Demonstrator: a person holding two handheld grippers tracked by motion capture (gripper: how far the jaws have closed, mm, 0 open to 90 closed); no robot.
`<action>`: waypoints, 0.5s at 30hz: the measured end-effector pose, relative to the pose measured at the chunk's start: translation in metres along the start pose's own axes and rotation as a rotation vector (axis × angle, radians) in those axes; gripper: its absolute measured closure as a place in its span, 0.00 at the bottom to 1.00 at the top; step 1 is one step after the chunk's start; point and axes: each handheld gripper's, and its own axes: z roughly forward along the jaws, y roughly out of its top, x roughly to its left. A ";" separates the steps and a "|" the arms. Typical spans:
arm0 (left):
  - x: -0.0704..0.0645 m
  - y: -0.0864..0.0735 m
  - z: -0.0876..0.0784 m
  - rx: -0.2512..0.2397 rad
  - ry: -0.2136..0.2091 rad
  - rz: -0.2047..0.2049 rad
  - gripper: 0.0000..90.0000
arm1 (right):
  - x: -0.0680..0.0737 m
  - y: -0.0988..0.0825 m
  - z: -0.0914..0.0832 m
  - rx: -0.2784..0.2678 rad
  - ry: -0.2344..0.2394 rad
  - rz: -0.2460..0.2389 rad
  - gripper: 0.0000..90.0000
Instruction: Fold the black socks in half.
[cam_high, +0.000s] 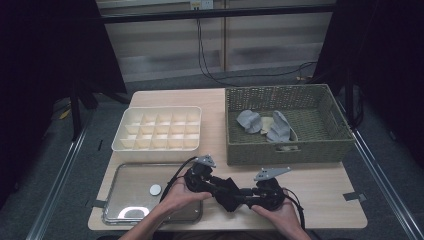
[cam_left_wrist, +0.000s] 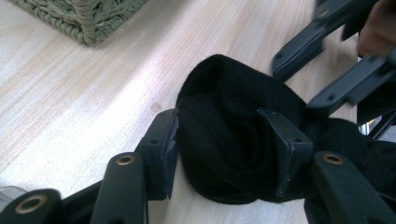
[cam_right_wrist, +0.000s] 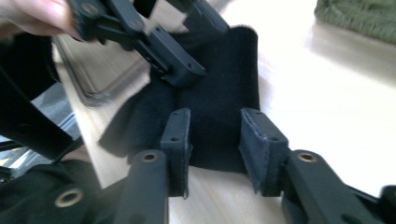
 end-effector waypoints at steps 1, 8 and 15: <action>0.000 -0.001 0.000 0.000 -0.005 -0.001 0.53 | 0.000 -0.001 0.001 0.000 -0.010 0.003 0.67; 0.000 -0.003 0.002 0.013 -0.038 -0.020 0.46 | 0.001 -0.002 0.005 0.010 -0.035 -0.011 0.66; -0.002 -0.002 0.002 0.058 -0.036 0.003 0.45 | 0.003 -0.002 0.005 0.014 -0.042 -0.019 0.66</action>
